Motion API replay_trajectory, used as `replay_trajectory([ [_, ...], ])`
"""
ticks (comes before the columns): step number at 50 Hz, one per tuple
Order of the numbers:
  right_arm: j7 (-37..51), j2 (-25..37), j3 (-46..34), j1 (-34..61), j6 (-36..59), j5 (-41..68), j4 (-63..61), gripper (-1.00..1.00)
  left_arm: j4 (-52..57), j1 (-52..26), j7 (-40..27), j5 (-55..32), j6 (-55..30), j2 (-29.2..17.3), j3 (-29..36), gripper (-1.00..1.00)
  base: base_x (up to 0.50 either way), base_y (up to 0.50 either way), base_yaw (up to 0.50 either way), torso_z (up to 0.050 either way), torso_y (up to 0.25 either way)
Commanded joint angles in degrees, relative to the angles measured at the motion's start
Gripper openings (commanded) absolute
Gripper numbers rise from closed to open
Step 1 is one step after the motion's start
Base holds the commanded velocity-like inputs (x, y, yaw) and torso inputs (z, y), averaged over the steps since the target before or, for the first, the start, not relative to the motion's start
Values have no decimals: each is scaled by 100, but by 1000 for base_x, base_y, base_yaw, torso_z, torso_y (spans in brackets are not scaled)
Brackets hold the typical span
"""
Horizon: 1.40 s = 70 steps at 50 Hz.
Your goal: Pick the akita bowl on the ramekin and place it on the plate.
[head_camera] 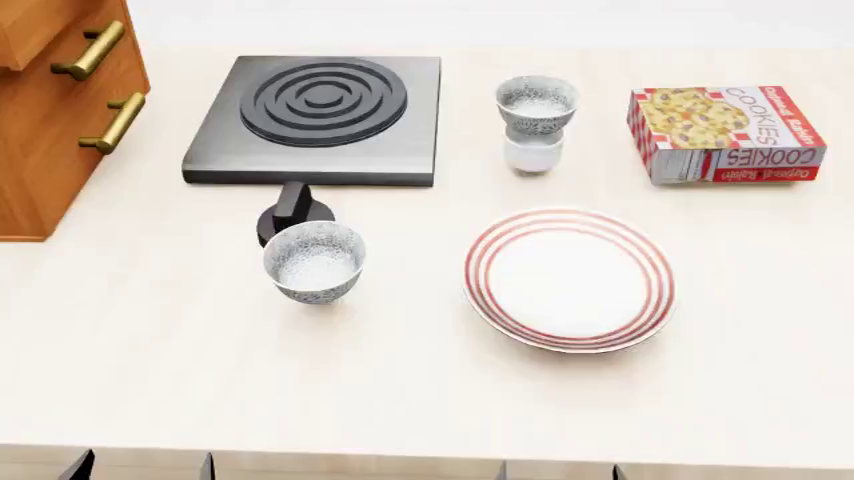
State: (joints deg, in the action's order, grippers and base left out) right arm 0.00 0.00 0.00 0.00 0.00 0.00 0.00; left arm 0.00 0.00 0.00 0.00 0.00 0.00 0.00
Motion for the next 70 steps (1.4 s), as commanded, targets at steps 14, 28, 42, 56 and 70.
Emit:
replay_trajectory([
  [14, 379, 364, -262, -206, 1158, 260, -1964, 100, 1815, 338, -340, -101, -1195, -388, 359, 100, 0, 0, 0, 0, 0],
  [28, 572, 583, -291, -283, 2153, 388, -3648, 100, 3657, 557, -569, 29, -2167, -587, 406, 100, 0, 0, 0, 0, 0],
  [42, 757, 743, -262, -235, 2915, 512, -4799, 100, 5138, 619, -815, -99, -2858, -637, 227, 100, 0, 0, 0, 0, 0],
  [56, 853, 821, -233, -189, 3106, 677, -4988, 100, 5136, 634, -812, -241, -2713, -784, 293, 100, 7, 0, 0, 0, 0],
  [70, 993, 898, -335, -140, 3275, 656, -5040, 100, 5062, 637, -897, -319, -2649, -850, 318, 100, 485, 0, 0, 0, 0],
])
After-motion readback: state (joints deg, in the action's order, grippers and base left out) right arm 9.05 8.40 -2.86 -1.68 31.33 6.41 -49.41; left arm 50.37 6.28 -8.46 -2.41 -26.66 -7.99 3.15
